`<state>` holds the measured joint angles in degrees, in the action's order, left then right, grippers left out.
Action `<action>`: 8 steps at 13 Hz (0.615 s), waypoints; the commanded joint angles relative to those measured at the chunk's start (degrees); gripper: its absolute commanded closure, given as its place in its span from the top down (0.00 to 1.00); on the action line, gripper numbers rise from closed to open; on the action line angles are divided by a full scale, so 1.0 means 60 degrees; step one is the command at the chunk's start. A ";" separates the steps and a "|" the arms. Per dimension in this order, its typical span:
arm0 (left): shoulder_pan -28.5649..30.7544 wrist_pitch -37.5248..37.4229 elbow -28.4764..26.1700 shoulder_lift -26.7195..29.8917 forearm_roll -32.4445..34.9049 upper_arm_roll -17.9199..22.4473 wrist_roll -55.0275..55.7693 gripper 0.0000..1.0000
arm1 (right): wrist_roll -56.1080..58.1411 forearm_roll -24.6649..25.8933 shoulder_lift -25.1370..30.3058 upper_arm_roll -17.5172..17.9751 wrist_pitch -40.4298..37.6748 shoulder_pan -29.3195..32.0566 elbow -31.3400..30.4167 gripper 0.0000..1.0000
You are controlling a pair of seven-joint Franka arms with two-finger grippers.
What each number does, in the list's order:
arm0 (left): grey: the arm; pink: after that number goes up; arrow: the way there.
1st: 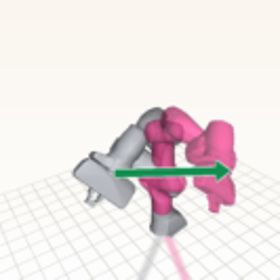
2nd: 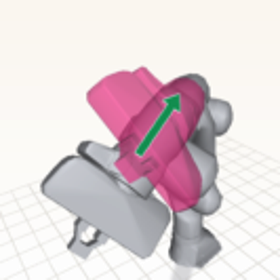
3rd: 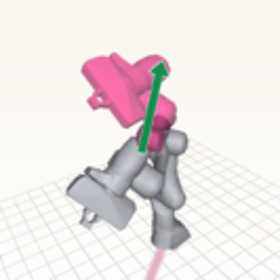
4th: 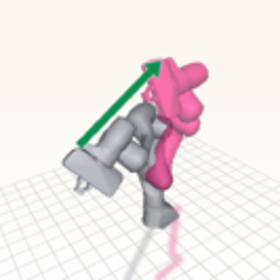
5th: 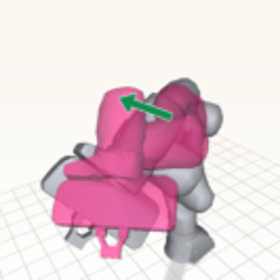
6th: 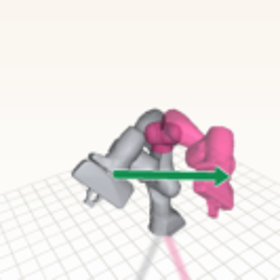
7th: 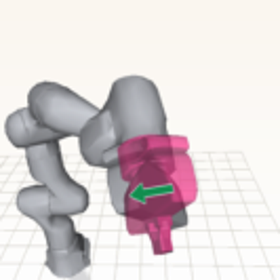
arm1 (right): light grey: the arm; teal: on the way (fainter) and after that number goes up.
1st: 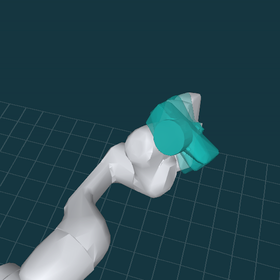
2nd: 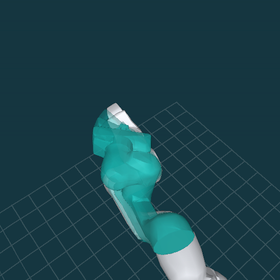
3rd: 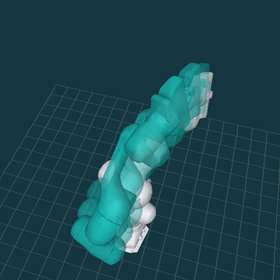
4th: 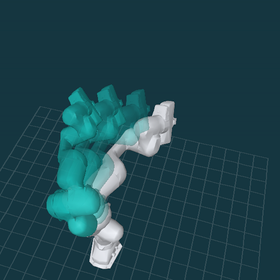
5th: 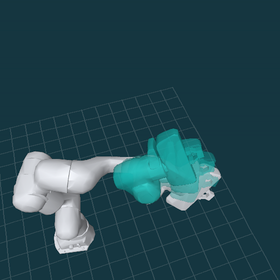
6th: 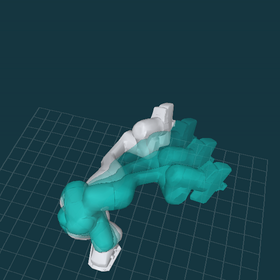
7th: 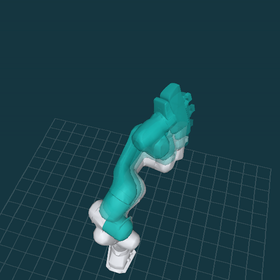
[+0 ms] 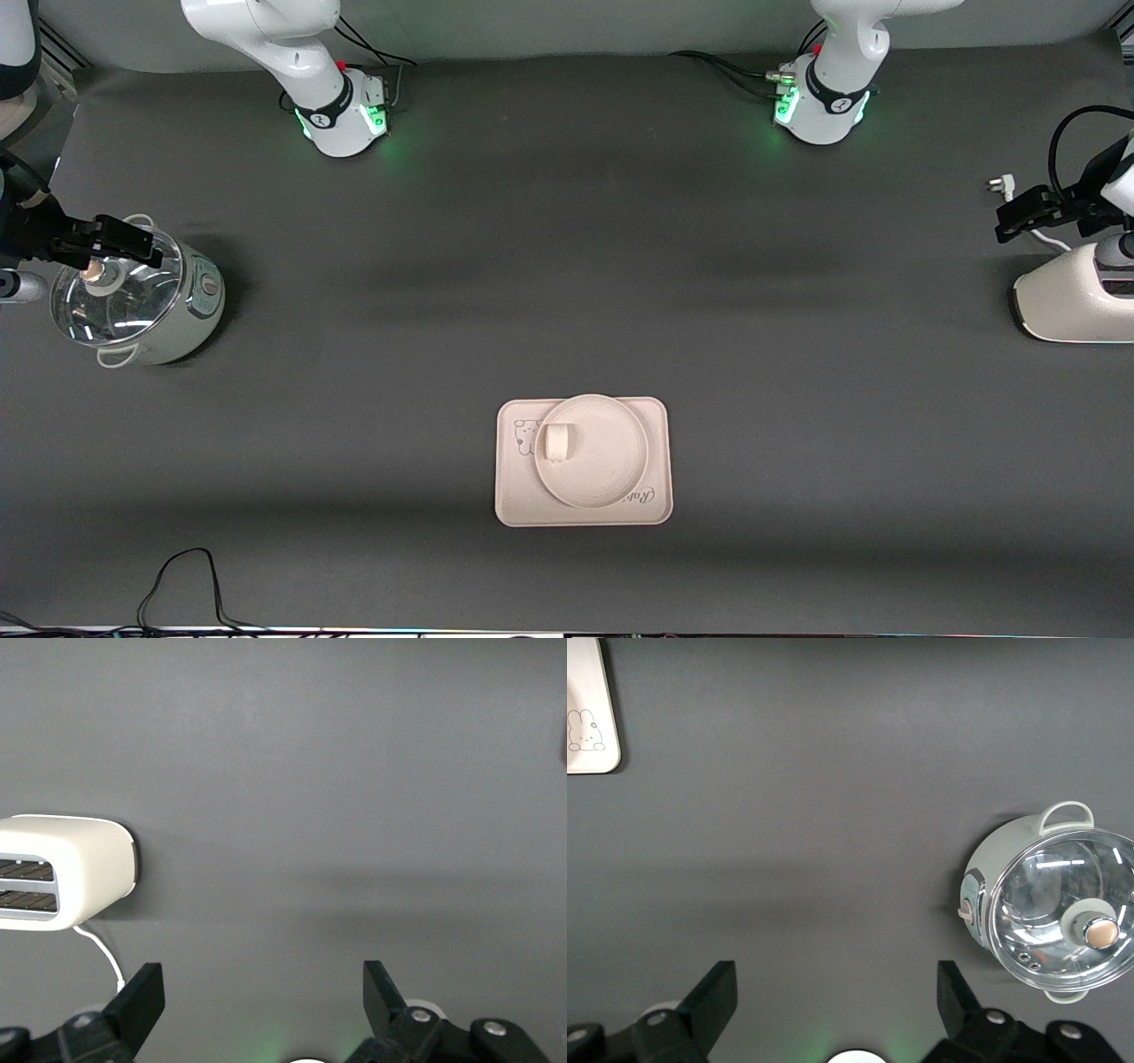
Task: Place bun in plate and plate on tray
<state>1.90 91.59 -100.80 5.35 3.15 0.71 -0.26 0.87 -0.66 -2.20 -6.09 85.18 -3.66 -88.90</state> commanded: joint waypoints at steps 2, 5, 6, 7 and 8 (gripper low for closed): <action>0.0020 -0.0177 0.0042 0.0089 -0.0100 0.0000 -0.0073 1.00 | 0.0191 0.0227 0.0117 -0.0039 0.0100 -0.0078 -0.0110 1.00; 0.0020 -0.0191 0.0042 0.0104 -0.0100 0.0000 -0.0073 1.00 | 0.0221 0.0227 0.0117 -0.0054 0.0218 -0.0078 -0.0154 1.00; 0.0020 -0.0191 0.0042 0.0104 -0.0100 0.0000 -0.0073 1.00 | 0.0250 0.0227 0.0117 -0.0054 0.0290 -0.0078 -0.0256 1.00; 0.0020 -0.0191 0.0056 0.0104 -0.0100 0.0000 -0.0073 1.00 | 0.0250 0.0227 0.0131 -0.0054 0.0320 -0.0078 -0.0257 1.00; 0.0020 -0.0191 0.0085 0.0089 -0.0100 0.0000 -0.0073 1.00 | 0.0236 0.0227 0.0146 -0.0040 0.0320 -0.0122 -0.0257 1.00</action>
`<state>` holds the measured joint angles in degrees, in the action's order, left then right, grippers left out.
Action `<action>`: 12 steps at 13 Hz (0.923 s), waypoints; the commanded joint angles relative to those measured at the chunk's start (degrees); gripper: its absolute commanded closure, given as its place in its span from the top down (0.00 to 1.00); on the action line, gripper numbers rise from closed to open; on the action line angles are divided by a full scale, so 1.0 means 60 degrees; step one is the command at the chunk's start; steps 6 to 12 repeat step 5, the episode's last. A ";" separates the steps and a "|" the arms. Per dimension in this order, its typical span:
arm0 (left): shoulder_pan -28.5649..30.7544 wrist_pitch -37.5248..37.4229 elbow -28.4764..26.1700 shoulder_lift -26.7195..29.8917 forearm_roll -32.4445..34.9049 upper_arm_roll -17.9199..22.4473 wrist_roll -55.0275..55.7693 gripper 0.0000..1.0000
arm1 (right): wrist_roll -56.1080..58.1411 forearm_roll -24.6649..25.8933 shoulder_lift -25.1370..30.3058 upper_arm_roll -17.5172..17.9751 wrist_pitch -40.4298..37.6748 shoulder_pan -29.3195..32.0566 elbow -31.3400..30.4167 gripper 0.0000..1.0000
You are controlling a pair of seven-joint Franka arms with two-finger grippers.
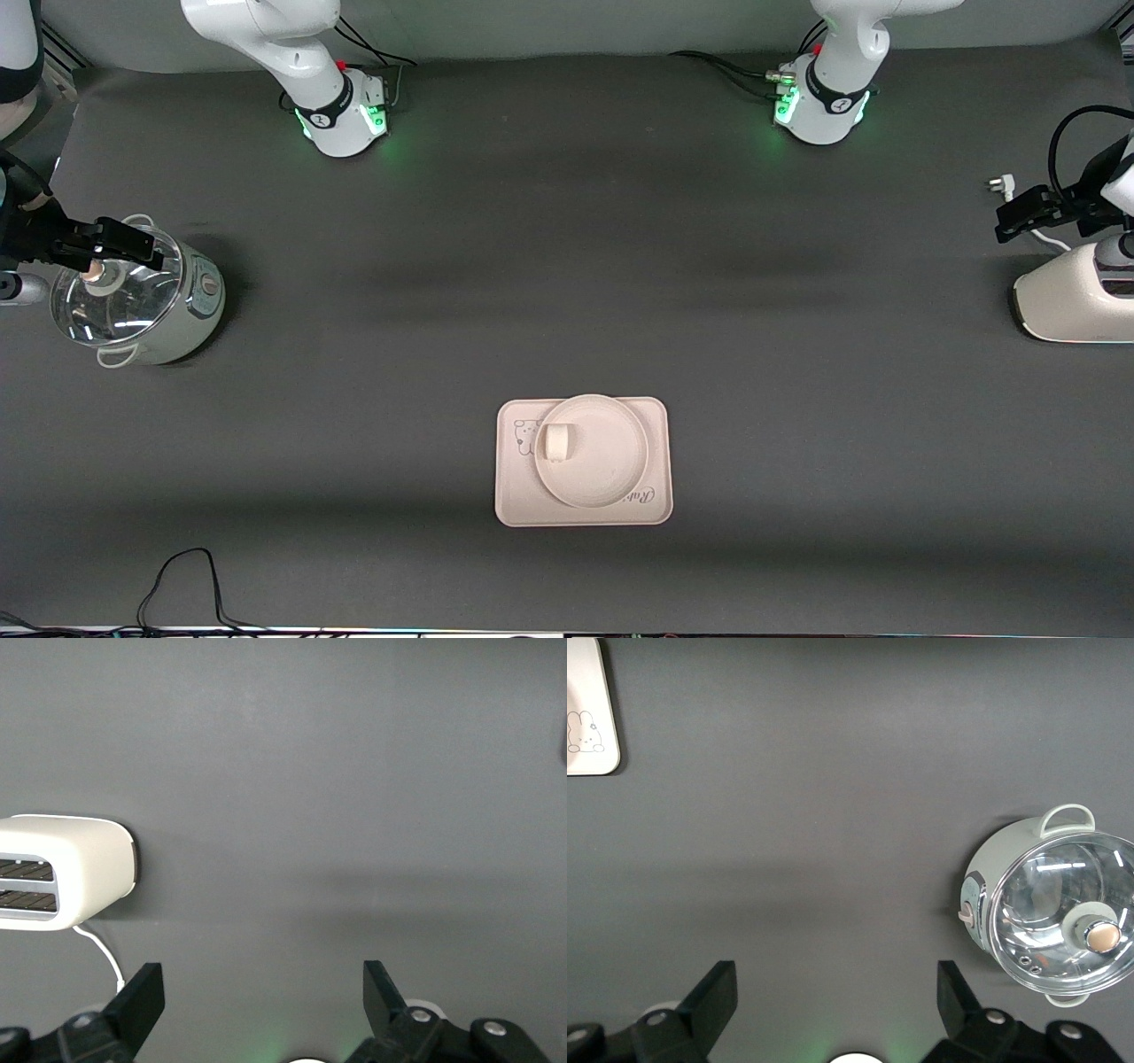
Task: Place bun in plate and plate on tray
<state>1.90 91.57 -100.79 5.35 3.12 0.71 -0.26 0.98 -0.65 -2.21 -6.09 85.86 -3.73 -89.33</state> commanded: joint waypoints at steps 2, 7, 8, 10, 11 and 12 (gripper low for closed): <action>0.0020 -0.0203 0.0114 0.0089 -0.0095 0.0000 -0.0073 1.00 | 0.0231 0.0226 0.0135 -0.0054 0.0251 -0.0067 -0.0199 1.00; 0.0020 -0.0261 0.0158 0.0089 -0.0095 0.0000 -0.0073 1.00 | 0.0231 0.0226 0.0149 -0.0054 0.0382 -0.0067 -0.0272 1.00; 0.0020 -0.0261 0.0158 0.0089 -0.0095 0.0000 -0.0073 1.00 | 0.0231 0.0226 0.0149 -0.0054 0.0382 -0.0067 -0.0272 1.00; 0.0020 -0.0261 0.0158 0.0089 -0.0095 0.0000 -0.0073 1.00 | 0.0231 0.0226 0.0149 -0.0054 0.0382 -0.0067 -0.0272 1.00; 0.0020 -0.0261 0.0158 0.0089 -0.0095 0.0000 -0.0073 1.00 | 0.0231 0.0226 0.0149 -0.0054 0.0382 -0.0067 -0.0272 1.00; 0.0020 -0.0261 0.0158 0.0089 -0.0095 0.0000 -0.0073 1.00 | 0.0231 0.0226 0.0149 -0.0054 0.0382 -0.0067 -0.0272 1.00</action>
